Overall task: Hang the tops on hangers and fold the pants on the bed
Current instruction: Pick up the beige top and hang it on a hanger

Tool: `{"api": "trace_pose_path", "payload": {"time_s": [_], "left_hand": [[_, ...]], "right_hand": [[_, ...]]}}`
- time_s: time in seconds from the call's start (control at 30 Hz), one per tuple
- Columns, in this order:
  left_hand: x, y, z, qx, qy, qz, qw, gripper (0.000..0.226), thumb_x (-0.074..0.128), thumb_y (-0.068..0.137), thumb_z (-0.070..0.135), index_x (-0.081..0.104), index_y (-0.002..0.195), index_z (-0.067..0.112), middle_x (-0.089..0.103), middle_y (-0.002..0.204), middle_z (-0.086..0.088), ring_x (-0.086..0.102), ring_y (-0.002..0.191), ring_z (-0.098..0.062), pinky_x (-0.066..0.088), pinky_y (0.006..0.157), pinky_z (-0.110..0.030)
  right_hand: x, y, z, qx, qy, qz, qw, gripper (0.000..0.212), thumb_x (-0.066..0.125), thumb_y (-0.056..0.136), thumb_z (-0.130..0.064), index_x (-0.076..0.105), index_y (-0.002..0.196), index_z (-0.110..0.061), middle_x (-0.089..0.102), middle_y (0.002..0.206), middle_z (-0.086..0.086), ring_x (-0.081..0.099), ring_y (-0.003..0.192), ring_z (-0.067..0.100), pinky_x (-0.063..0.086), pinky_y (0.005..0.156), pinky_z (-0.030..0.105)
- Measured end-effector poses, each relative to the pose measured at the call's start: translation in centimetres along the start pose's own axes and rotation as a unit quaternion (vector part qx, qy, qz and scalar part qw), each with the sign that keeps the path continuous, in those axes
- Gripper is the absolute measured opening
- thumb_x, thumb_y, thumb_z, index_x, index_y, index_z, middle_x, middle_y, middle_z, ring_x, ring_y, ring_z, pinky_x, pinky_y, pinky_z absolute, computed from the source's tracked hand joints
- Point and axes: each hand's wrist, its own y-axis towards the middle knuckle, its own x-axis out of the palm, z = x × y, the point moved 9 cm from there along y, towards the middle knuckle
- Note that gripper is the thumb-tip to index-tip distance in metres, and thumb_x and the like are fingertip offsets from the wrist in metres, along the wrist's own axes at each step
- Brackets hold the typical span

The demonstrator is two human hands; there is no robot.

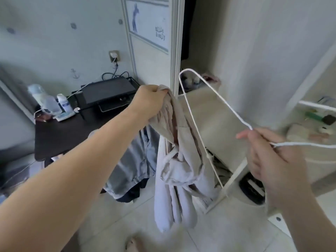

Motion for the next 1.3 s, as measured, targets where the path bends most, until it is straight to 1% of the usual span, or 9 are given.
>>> {"api": "trace_pose_path", "payload": {"time_s": [0.13,0.27,0.57,0.77,0.9,1.03,1.17,1.23,1.3], "left_hand": [[-4.2,-3.2,-4.6,-0.025,0.044,0.047,0.998,0.033,0.053,0.1,0.028,0.072,0.088,0.004,0.06,0.062,0.003,0.053,0.046,-0.003,0.041,0.043,-0.014],[-6.5,-6.9,-7.5,-0.042,0.101,0.045,0.993,0.034,0.052,0.1,0.029,0.067,0.08,0.006,0.044,0.042,0.01,0.037,0.032,-0.003,0.031,0.036,-0.015],[-8.6,-14.5,-8.8,-0.029,0.21,-0.017,0.977,0.033,0.058,0.094,0.015,0.05,0.073,-0.008,0.031,0.067,-0.01,0.029,0.053,-0.019,0.024,0.051,-0.026],[-7.6,-18.4,-8.0,-0.019,0.164,-0.113,0.98,0.032,0.068,0.092,0.03,0.069,0.082,0.0,0.044,0.056,-0.003,0.039,0.045,-0.012,0.037,0.044,-0.017],[-7.6,-20.2,-8.3,-0.003,0.146,-0.116,0.982,0.023,0.068,0.093,0.033,0.078,0.086,0.013,0.061,0.059,-0.007,0.048,0.049,-0.01,0.046,0.049,-0.024],[-7.7,-21.9,-9.2,0.012,0.125,-0.096,0.987,0.033,0.064,0.097,0.034,0.074,0.092,0.003,0.052,0.055,0.0,0.038,0.047,-0.008,0.034,0.046,-0.017],[-5.0,-23.8,-10.0,0.019,0.127,-0.13,0.983,0.037,0.059,0.098,0.041,0.074,0.086,0.009,0.068,0.072,-0.015,0.053,0.06,-0.018,0.05,0.06,-0.039],[-4.6,-24.8,-9.8,0.08,0.192,-0.116,0.971,0.043,0.051,0.1,0.046,0.073,0.085,0.013,0.069,0.077,-0.009,0.061,0.072,-0.021,0.052,0.068,-0.044],[-5.2,-25.9,-8.2,0.21,0.349,-0.04,0.913,0.039,0.049,0.095,0.05,0.076,0.089,0.022,0.067,0.093,0.003,0.058,0.09,-0.024,0.051,0.077,-0.041]], "right_hand": [[2.5,-6.4,3.2,0.054,0.003,-0.075,0.996,0.03,0.063,0.093,-0.049,0.073,0.09,-0.02,0.029,0.047,-0.012,0.024,0.04,0.009,0.022,0.043,0.015],[4.6,-10.6,5.1,0.068,-0.022,-0.141,0.987,0.024,0.053,0.098,-0.028,0.073,0.089,-0.019,0.029,0.046,-0.004,0.025,0.04,0.01,0.021,0.042,0.019],[10.7,-13.9,4.6,0.022,-0.073,-0.216,0.973,0.022,0.052,0.095,-0.038,0.071,0.087,-0.032,0.036,0.051,0.005,0.034,0.047,0.007,0.031,0.046,0.018],[16.0,-14.1,6.2,0.022,-0.13,-0.298,0.945,0.024,0.055,0.101,-0.028,0.071,0.087,-0.018,0.04,0.045,-0.001,0.036,0.044,0.01,0.028,0.048,0.026],[16.1,-14.3,5.3,-0.034,-0.077,-0.207,0.975,0.025,0.052,0.102,-0.025,0.065,0.083,-0.015,0.045,0.054,0.003,0.039,0.049,0.013,0.031,0.05,0.026],[16.5,-15.4,6.2,-0.03,-0.08,-0.197,0.977,0.021,0.051,0.103,-0.03,0.063,0.087,-0.024,0.053,0.058,-0.003,0.046,0.05,0.01,0.037,0.049,0.025],[17.4,-16.5,7.4,0.021,-0.034,-0.212,0.976,0.022,0.051,0.101,-0.027,0.064,0.084,-0.022,0.056,0.055,0.006,0.052,0.05,0.018,0.042,0.05,0.026],[17.3,-16.7,6.9,0.012,-0.017,-0.232,0.973,0.023,0.05,0.1,-0.026,0.064,0.082,-0.024,0.056,0.062,0.01,0.052,0.058,0.024,0.042,0.055,0.031],[17.1,-16.3,6.4,0.012,-0.005,-0.257,0.966,0.028,0.05,0.098,-0.025,0.06,0.073,-0.031,0.048,0.056,0.001,0.043,0.053,0.019,0.036,0.052,0.031]]}}
